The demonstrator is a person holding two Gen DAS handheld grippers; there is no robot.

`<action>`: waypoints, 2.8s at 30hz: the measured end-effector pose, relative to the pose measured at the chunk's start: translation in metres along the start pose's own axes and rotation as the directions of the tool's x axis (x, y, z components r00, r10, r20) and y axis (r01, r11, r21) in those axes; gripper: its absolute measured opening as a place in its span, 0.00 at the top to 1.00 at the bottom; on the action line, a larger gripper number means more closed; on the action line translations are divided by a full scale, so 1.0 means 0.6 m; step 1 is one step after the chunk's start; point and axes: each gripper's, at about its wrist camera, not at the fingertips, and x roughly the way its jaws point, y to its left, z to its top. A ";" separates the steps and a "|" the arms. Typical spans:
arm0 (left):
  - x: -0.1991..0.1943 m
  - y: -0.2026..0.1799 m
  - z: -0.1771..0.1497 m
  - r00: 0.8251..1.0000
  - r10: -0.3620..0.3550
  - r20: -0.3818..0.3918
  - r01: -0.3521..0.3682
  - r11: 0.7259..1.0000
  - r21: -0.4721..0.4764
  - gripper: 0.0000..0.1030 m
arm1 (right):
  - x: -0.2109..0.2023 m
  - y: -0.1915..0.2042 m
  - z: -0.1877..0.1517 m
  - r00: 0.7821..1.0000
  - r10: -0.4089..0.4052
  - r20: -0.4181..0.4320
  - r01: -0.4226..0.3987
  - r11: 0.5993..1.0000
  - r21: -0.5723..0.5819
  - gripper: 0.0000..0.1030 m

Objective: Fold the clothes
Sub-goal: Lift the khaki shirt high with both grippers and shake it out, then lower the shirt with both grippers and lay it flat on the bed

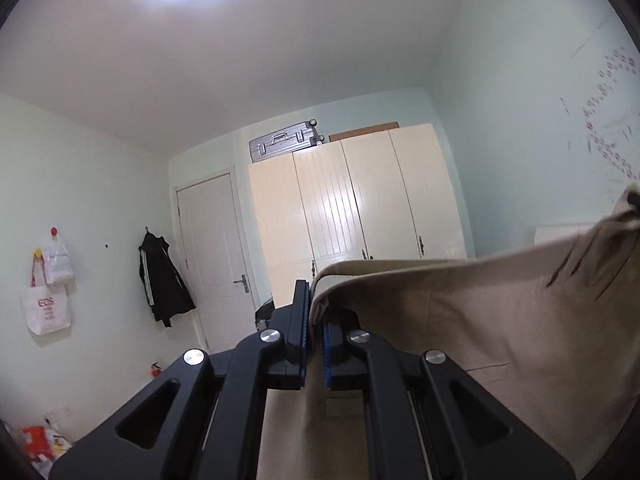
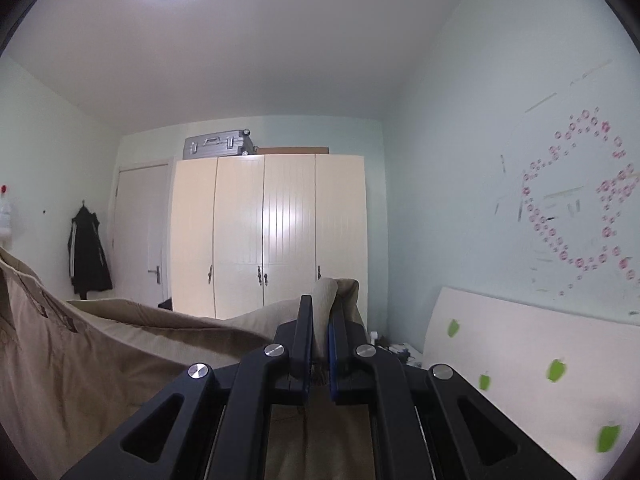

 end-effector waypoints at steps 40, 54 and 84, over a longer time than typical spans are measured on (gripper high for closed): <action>0.143 0.146 0.495 0.995 -0.100 0.028 0.101 0.995 -0.009 0.96 | 0.103 0.079 0.542 0.999 0.014 -0.051 -0.015 1.000 -0.019 0.95; 0.434 0.067 0.257 0.969 -0.101 -0.224 0.098 0.995 -0.025 0.96 | 0.395 0.154 0.320 0.965 0.004 -0.262 -0.017 0.999 -0.045 0.95; 0.576 -0.026 0.320 0.994 -0.106 -0.030 0.104 0.993 -0.058 0.96 | 0.575 0.123 0.388 0.994 0.040 -0.099 -0.039 0.999 0.012 0.95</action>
